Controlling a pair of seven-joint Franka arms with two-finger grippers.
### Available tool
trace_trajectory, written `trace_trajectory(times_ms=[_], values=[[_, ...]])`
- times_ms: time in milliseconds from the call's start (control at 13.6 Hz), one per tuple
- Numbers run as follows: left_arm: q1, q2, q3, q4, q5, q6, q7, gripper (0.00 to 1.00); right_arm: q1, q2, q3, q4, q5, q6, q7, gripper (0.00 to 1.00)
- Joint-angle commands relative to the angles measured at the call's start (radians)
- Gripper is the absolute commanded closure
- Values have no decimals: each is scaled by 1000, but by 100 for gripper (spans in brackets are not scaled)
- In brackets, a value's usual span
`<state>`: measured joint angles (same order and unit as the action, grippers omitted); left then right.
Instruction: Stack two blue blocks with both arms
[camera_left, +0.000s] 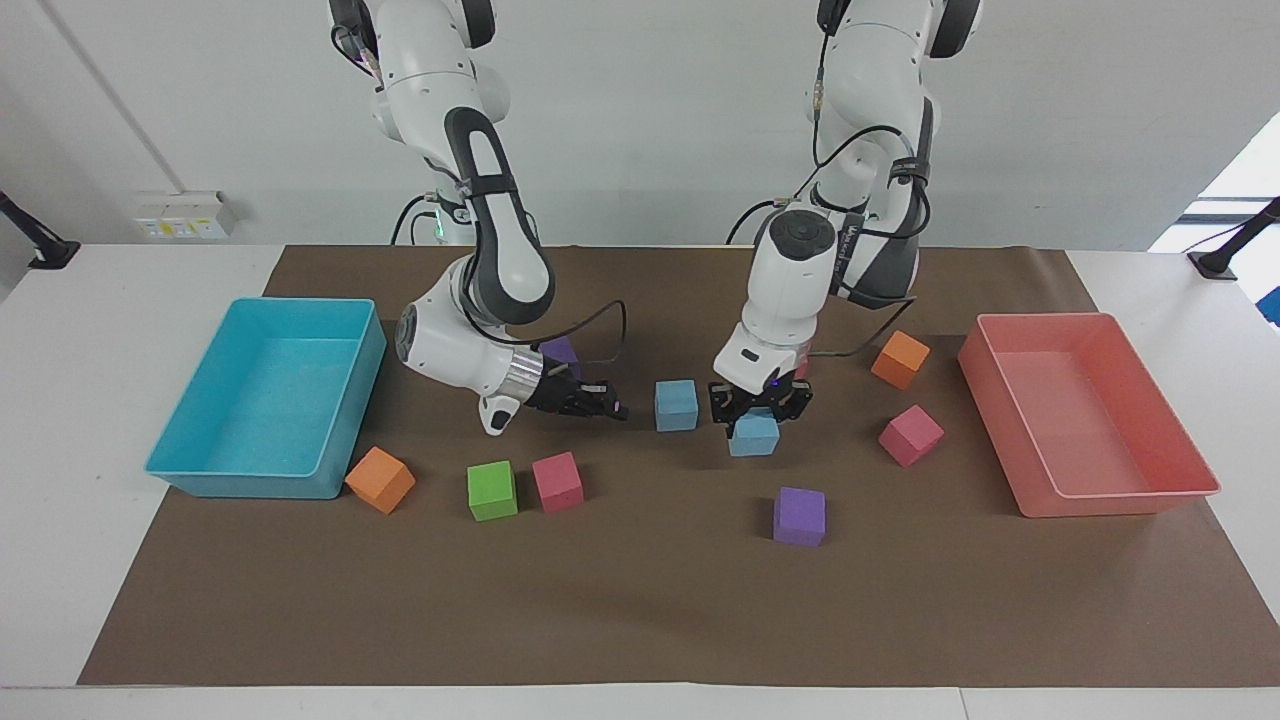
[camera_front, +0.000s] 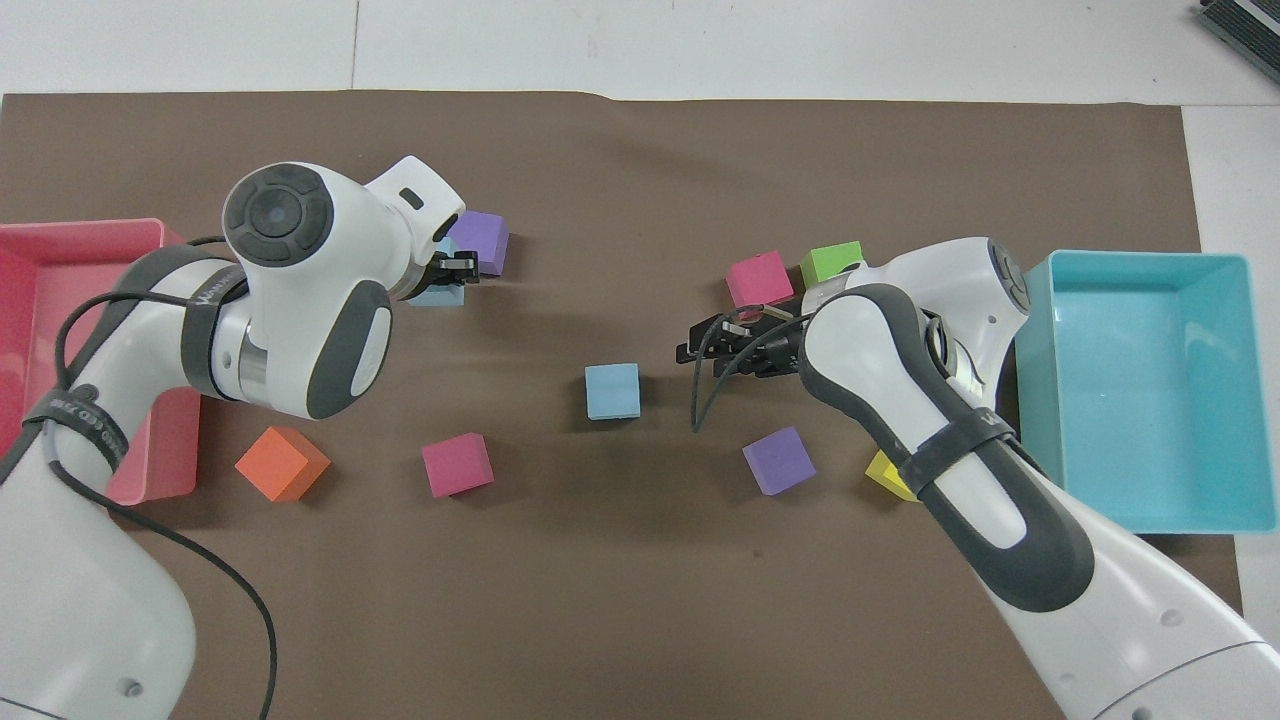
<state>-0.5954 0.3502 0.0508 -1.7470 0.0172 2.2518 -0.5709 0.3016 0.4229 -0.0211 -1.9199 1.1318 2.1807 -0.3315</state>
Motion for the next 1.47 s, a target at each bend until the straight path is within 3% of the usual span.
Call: trace_trajectory(times_ms=[0, 294, 1399], values=[[-81, -11, 17, -6, 26, -34, -104, 82, -19, -4, 12, -10, 36, 5, -144, 100], [-118, -5, 17, -8, 26, -29, -162, 82, -21, 7, 12, -28, 94, 21, -342, 100], [-164, -42, 12, -108, 53, 34, -190, 78, -10, 14, 12, -39, 160, 24, -373, 100]])
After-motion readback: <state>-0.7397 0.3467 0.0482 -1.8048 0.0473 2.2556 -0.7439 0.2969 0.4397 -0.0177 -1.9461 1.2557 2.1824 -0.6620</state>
